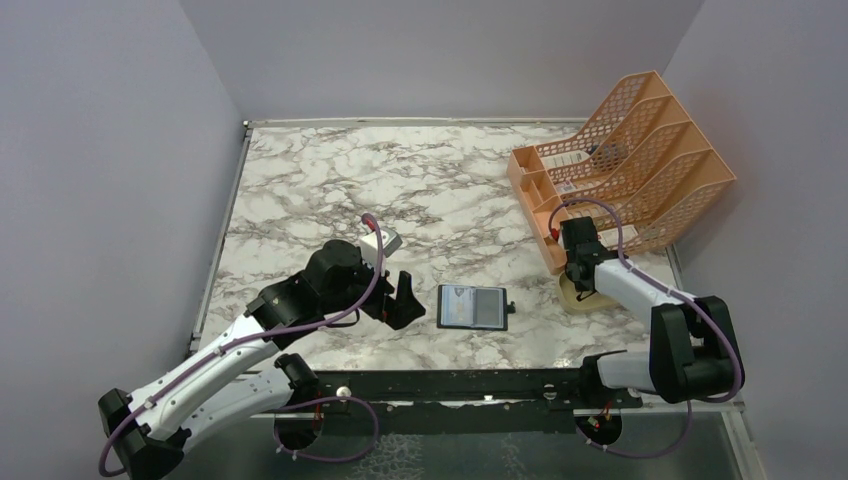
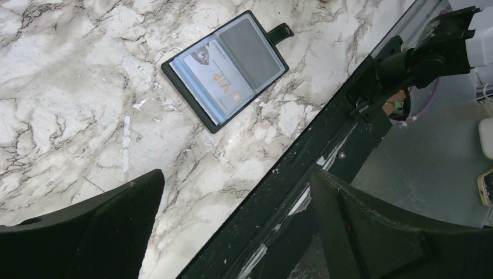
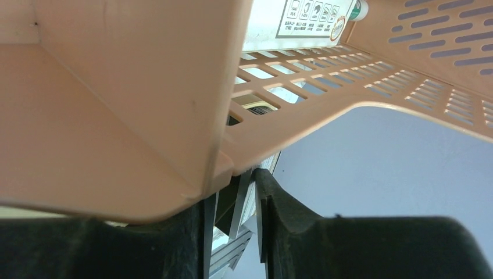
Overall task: Put the credit cards into the card holder
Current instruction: Pick up the credit card from the storage box, then insert the credit card into the card holder.
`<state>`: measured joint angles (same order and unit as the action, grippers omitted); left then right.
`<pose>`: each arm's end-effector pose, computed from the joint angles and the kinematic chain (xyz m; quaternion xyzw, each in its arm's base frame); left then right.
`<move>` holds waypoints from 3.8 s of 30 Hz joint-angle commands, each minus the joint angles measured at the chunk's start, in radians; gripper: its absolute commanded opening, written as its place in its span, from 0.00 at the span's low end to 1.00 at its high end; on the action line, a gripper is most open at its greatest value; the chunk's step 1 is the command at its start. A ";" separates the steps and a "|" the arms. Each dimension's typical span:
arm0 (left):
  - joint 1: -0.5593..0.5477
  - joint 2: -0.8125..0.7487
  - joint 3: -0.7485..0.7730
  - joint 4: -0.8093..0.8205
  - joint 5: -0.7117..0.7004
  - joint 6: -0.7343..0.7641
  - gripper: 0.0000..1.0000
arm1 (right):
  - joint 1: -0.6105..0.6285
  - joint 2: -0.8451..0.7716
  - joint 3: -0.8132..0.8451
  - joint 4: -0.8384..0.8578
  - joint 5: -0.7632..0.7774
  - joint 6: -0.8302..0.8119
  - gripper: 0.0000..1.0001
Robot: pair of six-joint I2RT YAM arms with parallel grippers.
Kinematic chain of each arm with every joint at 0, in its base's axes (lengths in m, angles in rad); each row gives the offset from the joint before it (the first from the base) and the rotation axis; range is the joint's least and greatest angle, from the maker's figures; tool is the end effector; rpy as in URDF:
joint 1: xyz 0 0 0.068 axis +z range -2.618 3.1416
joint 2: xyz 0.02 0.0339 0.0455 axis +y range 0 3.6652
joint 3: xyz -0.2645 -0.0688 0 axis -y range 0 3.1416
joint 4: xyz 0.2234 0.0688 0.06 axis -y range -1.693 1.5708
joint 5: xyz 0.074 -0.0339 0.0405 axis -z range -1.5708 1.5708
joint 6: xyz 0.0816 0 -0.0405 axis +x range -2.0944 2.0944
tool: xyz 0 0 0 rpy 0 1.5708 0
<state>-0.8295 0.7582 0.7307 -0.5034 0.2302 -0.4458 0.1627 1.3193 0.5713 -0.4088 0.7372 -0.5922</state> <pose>0.1114 -0.1492 0.2715 0.2204 0.8354 -0.3739 0.3372 0.2189 -0.0197 0.1387 -0.2676 0.8759 -0.3854 0.1122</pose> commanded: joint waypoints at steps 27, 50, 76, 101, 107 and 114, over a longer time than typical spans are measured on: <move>-0.013 -0.027 0.018 -0.011 -0.025 -0.001 0.99 | -0.009 -0.071 0.111 -0.155 -0.053 0.066 0.02; -0.011 -0.097 0.009 -0.021 -0.191 -0.041 0.97 | -0.008 -0.126 0.638 -0.602 -0.550 0.292 0.01; -0.012 0.009 -0.102 0.485 -0.046 -0.431 0.58 | 0.048 -0.375 0.035 0.479 -1.620 1.371 0.01; -0.017 0.406 -0.041 0.993 0.206 -0.653 0.33 | 0.102 -0.440 -0.211 0.976 -1.683 1.810 0.01; -0.020 0.395 -0.068 1.007 0.183 -0.658 0.00 | 0.103 -0.421 -0.235 0.957 -1.702 1.747 0.01; -0.016 0.362 -0.129 0.926 0.109 -0.595 0.00 | 0.103 -0.449 -0.147 0.584 -1.596 1.483 0.46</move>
<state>-0.8429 1.1561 0.6338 0.4389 0.3904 -1.0882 0.2607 0.8955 0.3584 0.4187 -0.9276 1.0801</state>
